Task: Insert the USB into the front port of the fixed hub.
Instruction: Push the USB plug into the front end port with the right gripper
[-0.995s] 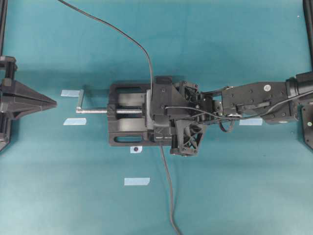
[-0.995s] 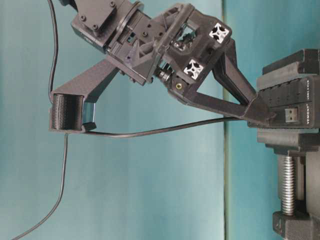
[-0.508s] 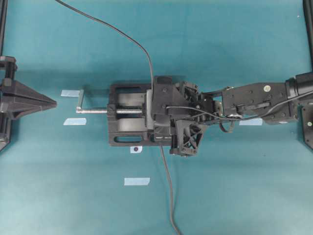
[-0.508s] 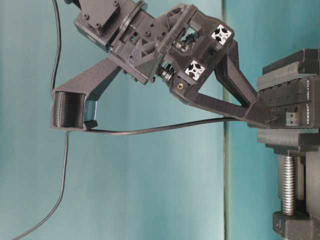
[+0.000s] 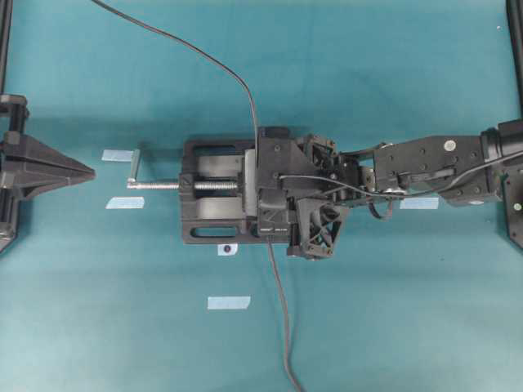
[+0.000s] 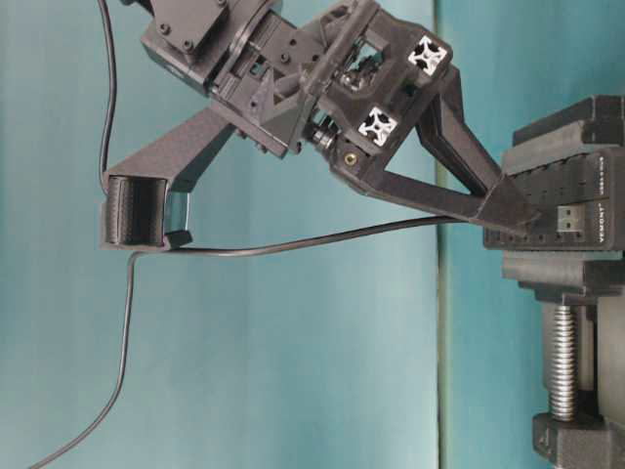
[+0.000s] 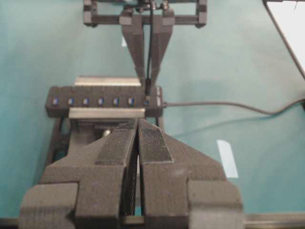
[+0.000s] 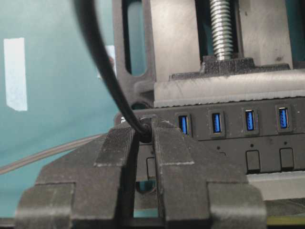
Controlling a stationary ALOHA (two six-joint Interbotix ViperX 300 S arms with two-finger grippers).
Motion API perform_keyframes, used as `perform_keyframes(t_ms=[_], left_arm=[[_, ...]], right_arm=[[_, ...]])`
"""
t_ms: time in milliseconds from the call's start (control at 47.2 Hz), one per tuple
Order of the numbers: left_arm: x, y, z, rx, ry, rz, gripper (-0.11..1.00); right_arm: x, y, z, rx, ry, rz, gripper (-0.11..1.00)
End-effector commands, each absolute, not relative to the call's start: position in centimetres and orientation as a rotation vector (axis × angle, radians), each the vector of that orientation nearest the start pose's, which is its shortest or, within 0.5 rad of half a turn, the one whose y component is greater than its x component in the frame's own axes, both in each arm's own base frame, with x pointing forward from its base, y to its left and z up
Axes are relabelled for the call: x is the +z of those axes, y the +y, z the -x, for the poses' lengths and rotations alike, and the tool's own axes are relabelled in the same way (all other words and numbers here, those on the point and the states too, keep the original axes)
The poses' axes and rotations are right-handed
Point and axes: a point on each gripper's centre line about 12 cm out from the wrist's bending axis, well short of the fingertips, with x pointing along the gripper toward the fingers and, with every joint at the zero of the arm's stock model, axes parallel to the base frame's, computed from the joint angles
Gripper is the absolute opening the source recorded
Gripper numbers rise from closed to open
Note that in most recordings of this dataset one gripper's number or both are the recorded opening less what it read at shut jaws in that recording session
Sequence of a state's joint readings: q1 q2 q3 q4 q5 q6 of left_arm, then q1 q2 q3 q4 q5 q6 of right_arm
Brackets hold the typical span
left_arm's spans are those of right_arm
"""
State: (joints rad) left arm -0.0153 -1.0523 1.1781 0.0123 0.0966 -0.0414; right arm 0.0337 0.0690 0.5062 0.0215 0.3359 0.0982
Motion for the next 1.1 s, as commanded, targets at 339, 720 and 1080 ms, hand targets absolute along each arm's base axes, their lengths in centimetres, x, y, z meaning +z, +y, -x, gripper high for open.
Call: perform_keyframes(t_ms=[339,720,1080], left_arm=[[26.88,-0.29,-18.14,-0.013,0.203,0.027,0.00],[26.88,-0.26,-18.14,-0.011,0.203,0.029,0.00],[26.91,-0.29,-18.12,-0.012,0.201,0.029,0.00]], right_arm=[[16.78,1.45,-40.76,-0.020,0.889,-0.109,0.04],[17.04,1.39,-41.01,-0.019,0.843,-0.111,0.04],[16.79,1.31,-40.90,-0.034,0.809,-0.147,0.04]])
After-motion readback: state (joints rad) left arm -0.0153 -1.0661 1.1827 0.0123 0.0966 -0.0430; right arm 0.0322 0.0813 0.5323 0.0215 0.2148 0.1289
